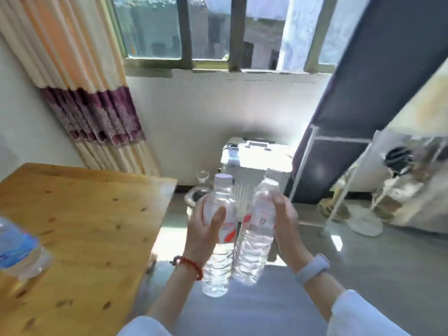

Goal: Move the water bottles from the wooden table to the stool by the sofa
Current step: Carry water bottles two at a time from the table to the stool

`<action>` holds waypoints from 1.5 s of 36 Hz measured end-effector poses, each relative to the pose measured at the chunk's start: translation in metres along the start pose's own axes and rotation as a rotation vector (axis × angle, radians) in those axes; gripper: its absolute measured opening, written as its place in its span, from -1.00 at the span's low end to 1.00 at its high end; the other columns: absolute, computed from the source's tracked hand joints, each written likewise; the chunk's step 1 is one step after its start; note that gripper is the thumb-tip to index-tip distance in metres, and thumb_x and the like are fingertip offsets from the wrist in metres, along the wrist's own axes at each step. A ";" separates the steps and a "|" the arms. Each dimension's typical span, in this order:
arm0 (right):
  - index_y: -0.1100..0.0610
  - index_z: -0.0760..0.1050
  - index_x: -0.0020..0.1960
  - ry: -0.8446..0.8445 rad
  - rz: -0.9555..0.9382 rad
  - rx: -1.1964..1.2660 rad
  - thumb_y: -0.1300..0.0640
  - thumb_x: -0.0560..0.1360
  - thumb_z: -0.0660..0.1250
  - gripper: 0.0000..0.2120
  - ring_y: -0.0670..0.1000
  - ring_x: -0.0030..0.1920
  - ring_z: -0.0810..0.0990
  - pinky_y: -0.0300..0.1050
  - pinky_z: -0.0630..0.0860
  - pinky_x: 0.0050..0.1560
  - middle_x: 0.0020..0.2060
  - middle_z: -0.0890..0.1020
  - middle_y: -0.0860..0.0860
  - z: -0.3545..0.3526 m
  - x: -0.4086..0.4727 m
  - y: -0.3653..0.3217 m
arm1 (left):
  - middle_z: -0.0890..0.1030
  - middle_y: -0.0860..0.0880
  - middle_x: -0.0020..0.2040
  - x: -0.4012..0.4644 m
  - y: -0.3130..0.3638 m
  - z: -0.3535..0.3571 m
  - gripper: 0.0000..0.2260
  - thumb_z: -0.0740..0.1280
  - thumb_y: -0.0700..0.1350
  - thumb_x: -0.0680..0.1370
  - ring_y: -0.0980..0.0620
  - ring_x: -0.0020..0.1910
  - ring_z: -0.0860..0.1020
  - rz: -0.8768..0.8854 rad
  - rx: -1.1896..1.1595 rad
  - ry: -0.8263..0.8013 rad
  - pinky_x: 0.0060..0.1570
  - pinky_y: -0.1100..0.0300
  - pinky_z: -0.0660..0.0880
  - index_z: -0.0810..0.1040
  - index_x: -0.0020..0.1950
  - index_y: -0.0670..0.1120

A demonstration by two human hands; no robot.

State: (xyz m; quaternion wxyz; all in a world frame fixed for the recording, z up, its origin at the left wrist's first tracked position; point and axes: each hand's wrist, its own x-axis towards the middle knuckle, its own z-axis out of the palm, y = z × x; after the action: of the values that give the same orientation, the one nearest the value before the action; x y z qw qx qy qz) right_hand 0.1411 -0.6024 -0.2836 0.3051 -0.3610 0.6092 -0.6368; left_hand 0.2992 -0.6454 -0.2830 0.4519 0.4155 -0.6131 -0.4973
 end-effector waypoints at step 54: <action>-0.06 0.31 0.19 1.540 0.437 -0.342 -0.12 0.31 0.44 -0.47 -0.33 -0.26 0.54 -0.52 0.39 -0.25 -0.10 0.58 -0.21 -1.416 -0.110 0.058 | 0.58 0.08 -0.10 -0.374 0.155 1.531 -0.54 0.47 0.10 0.31 0.03 -0.08 0.54 0.386 0.217 -1.680 -0.08 0.20 0.42 0.44 0.12 -0.02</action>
State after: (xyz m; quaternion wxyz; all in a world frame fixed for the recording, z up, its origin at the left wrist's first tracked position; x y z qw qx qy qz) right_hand -0.9785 0.2713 -0.3466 -0.1411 0.2631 0.7933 -0.5306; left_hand -1.0987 0.0963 -0.3315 -0.1162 -0.1598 -0.8474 -0.4928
